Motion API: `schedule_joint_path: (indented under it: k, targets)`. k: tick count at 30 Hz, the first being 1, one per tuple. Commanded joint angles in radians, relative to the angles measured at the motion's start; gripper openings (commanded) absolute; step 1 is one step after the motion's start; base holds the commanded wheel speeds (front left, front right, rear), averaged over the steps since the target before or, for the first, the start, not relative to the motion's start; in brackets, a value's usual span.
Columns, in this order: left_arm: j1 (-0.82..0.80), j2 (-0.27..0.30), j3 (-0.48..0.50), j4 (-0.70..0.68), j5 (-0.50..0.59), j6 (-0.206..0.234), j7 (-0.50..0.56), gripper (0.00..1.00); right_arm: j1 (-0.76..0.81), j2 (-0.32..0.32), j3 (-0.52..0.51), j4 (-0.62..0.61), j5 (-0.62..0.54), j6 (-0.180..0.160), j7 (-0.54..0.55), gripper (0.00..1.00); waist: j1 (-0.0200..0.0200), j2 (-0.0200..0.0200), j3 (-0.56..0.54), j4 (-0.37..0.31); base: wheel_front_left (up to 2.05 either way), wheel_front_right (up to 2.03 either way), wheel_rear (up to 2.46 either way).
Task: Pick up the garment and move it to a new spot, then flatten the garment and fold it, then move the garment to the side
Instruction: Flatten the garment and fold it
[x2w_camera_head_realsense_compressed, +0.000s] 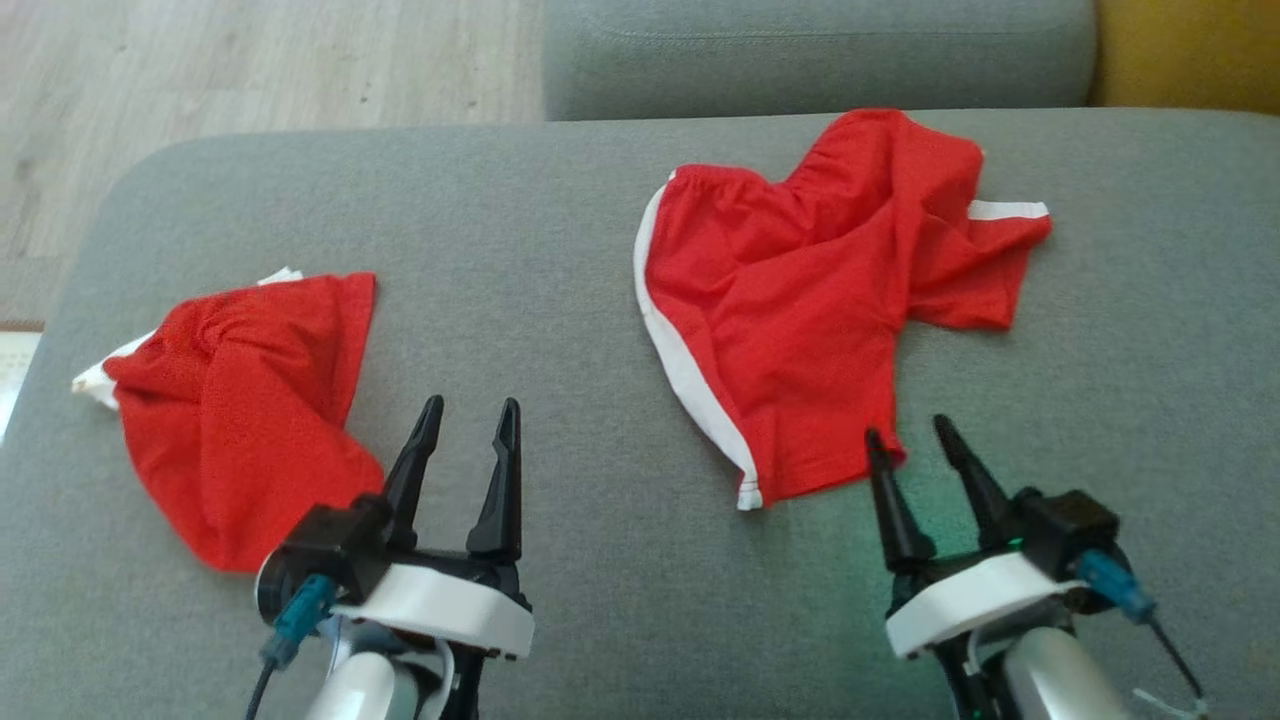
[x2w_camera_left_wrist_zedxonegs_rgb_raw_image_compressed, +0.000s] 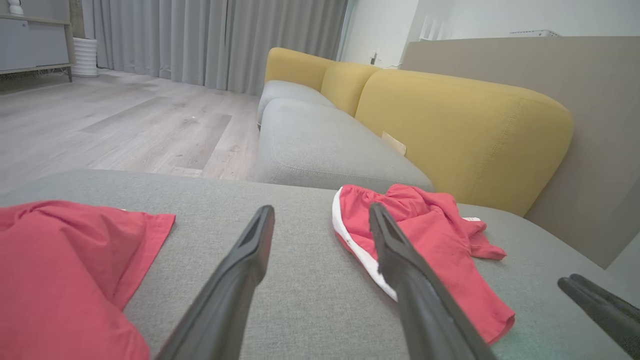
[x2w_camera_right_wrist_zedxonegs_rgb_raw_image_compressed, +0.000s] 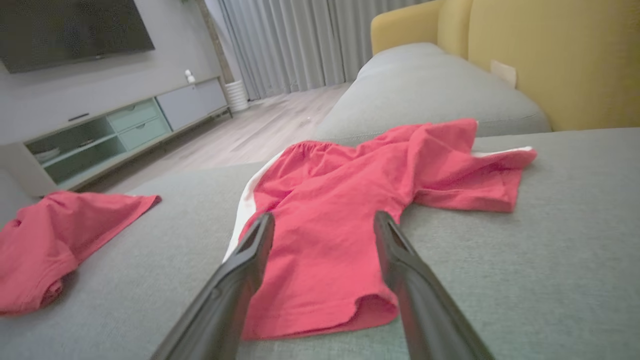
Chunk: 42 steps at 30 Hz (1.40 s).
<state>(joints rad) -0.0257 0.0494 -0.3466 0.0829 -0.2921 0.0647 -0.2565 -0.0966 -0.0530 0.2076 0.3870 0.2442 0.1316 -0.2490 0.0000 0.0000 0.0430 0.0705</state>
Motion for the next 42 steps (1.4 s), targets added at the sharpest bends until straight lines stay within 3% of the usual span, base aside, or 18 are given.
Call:
schedule_joint_path:
  k: [1,16,25,26,27,28,36,42]
  targets:
    - [-0.048,0.001,0.026,-0.027,0.005,-0.003,-0.005,1.00,-0.053,0.003,0.036,-0.016,-0.011,-0.001,0.004,1.00,0.0000,0.0000,0.006,0.012,0.00,0.00,0.00]
    - [-0.054,0.001,0.009,-0.005,0.001,-0.001,-0.005,1.00,-0.127,0.003,0.206,0.133,0.009,-0.001,0.102,1.00,0.0000,0.0000,0.020,0.095,0.00,0.00,0.00]
    - [-0.059,0.001,0.004,-0.006,-0.001,0.002,-0.005,1.00,-0.148,0.003,0.216,0.201,0.008,-0.001,0.112,1.00,0.0000,0.0000,0.030,0.113,0.00,0.00,0.00]
    - [-0.059,0.001,0.004,-0.007,-0.001,0.003,-0.005,1.00,-0.151,0.003,0.216,0.205,0.008,-0.001,0.109,0.85,0.0000,0.0000,0.031,0.112,0.00,0.00,0.00]
    - [-0.058,0.001,0.005,-0.007,-0.001,0.004,-0.005,1.00,-0.155,0.003,0.215,0.212,0.004,-0.001,0.107,0.24,0.0000,0.0000,0.032,0.111,0.00,0.00,0.00]
    - [-0.058,0.001,0.005,-0.008,-0.002,0.005,-0.005,1.00,-0.159,0.003,0.214,0.219,-0.006,-0.001,0.106,0.00,0.0000,0.0000,0.033,0.110,0.00,0.00,0.00]
    - [-0.057,0.001,0.014,-0.008,-0.003,0.008,-0.005,1.00,-0.167,0.003,0.196,0.240,-0.067,-0.001,0.080,0.00,0.0000,0.0000,0.026,0.072,0.00,0.00,0.00]
    - [-0.049,0.001,0.023,-0.009,-0.002,0.008,-0.005,1.00,-0.133,-0.009,0.160,0.237,-0.190,-0.001,0.091,0.00,0.0000,0.0000,0.007,0.016,0.00,0.00,0.00]
